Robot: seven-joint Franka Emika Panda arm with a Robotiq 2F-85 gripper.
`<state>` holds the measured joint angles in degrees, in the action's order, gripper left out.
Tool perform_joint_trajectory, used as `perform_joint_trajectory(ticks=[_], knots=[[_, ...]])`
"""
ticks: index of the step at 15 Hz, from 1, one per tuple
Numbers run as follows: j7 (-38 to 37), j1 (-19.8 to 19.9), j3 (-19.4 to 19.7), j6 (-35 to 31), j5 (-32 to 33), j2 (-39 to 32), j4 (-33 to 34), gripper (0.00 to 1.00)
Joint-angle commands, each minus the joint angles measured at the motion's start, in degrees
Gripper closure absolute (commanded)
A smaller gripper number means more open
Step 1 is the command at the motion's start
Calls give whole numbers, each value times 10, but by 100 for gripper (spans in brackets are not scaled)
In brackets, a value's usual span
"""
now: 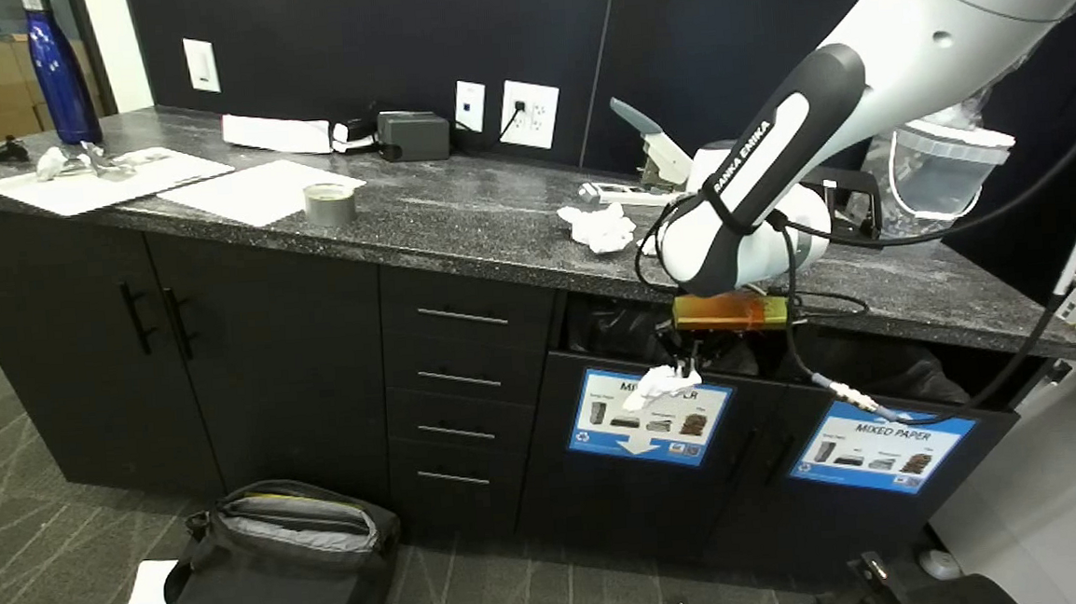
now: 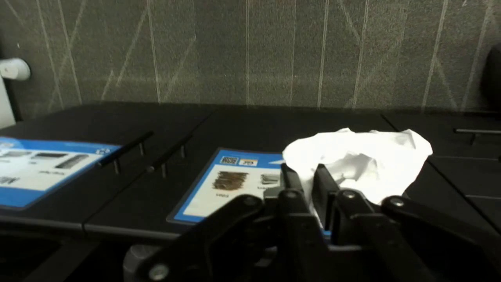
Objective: Pick the papers on the counter and put them in the recycle bin
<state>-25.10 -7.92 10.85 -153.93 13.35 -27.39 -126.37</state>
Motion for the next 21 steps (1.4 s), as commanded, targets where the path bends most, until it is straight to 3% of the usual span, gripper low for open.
perform_joint_trajectory(ticks=[1,5,7,9,11,17,21], knots=[[20,-28,33,-99,64,68,-82,86],[-18,-88,124,-234,194,94,-138,86],[-43,-133,196,-313,252,86,-144,86],[-48,-164,254,-406,264,59,-140,86],[-50,-135,238,-443,234,41,-139,86],[-99,7,104,-397,242,-15,-98,86],[-106,22,108,-446,212,-70,-46,86]])
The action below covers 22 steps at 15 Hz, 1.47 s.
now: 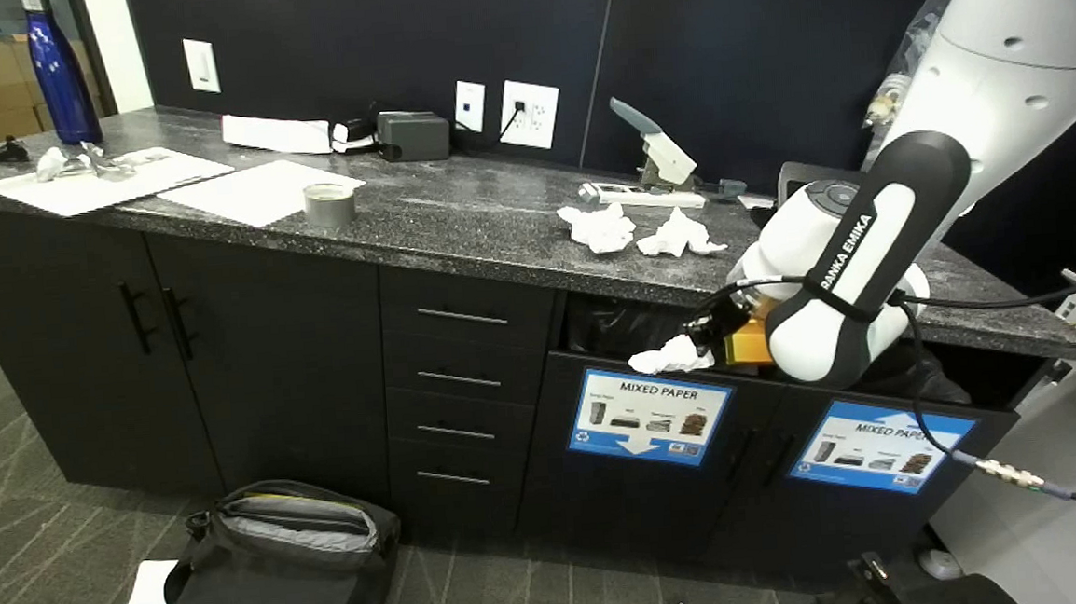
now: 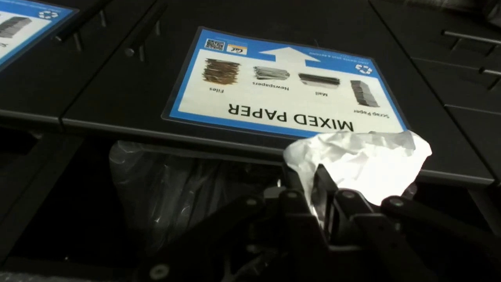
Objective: Pick the papers on the counter and put them in the recycle bin
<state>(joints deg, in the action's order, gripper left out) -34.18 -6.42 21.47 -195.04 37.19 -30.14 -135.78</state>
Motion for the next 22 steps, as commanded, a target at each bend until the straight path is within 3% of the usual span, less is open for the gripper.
perform_joint_trajectory(ticks=[1,14,15,16,17,22], knots=[[-22,-1,11,-46,-47,-60,63,86],[-79,-15,5,-60,-234,-205,185,87],[-85,-17,5,-56,-247,-208,189,69],[-90,-19,4,-53,-258,-210,191,60],[-2,-4,-30,-49,-349,-207,189,54],[107,-23,-49,-32,-514,-190,187,16]])
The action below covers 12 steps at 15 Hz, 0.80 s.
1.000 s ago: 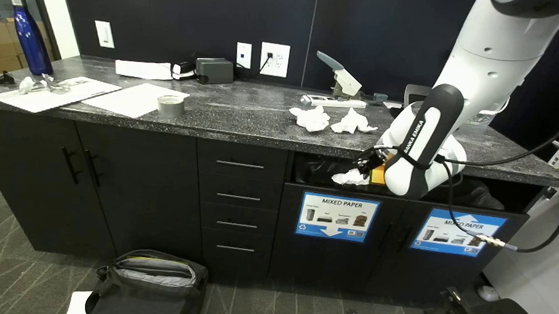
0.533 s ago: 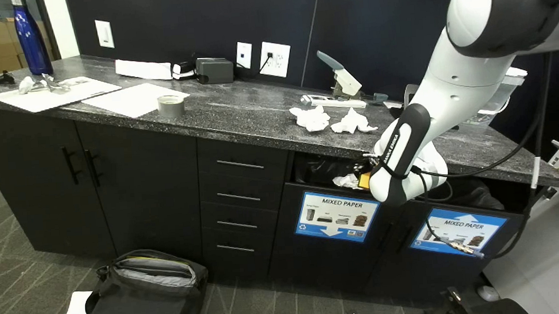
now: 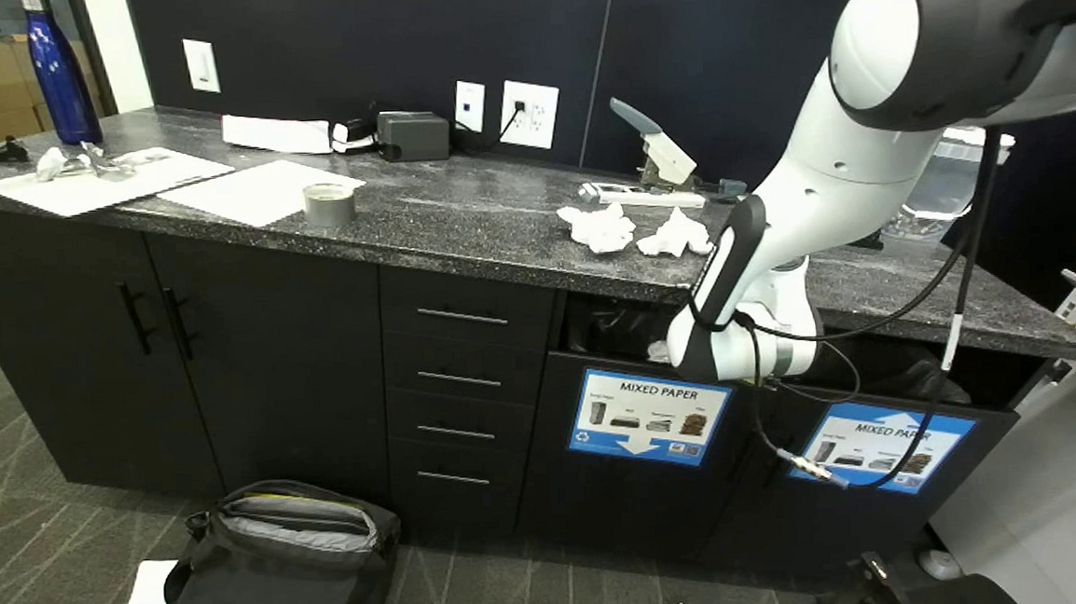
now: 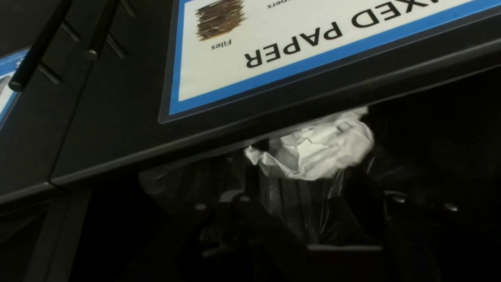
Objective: Pick the papers on the counter and put them in the recycle bin
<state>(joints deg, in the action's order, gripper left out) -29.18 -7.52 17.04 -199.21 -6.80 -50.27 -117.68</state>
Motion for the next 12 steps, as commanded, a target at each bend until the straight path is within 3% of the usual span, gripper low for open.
perform_joint_trajectory(ticks=[1,2,5,8,12], knots=[[74,-27,5,16,-100,17,2,9],[95,-29,4,28,-107,32,-9,1],[144,-30,-3,106,-91,96,-43,0],[169,-38,1,255,-59,176,-65,0],[129,-64,33,422,36,267,-38,0]])
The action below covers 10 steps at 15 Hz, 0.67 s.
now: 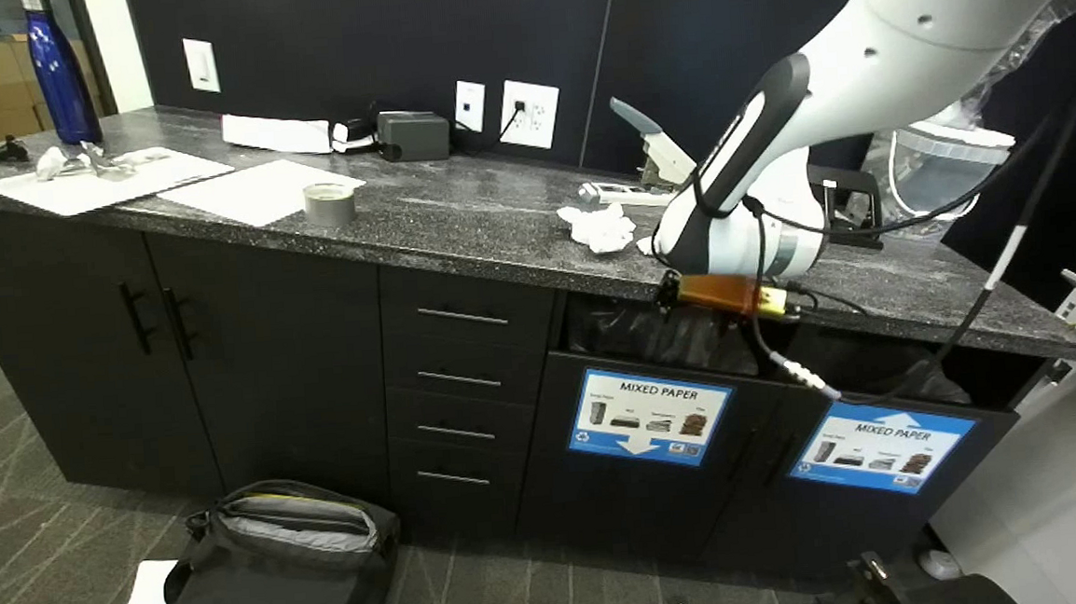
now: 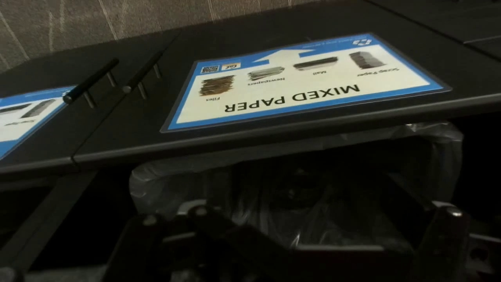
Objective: Pick the papers on the counter and put them in the recycle bin
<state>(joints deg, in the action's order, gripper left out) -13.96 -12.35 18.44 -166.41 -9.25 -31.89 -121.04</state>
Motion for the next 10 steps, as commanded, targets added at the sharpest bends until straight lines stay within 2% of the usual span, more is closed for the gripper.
perform_joint_trajectory(ticks=[1,4,6,10], knots=[[-31,-11,15,136,87,106,11,0],[-12,37,-37,240,108,148,80,0],[-4,74,-78,300,56,142,142,0],[-73,118,-105,356,-11,68,282,0]])
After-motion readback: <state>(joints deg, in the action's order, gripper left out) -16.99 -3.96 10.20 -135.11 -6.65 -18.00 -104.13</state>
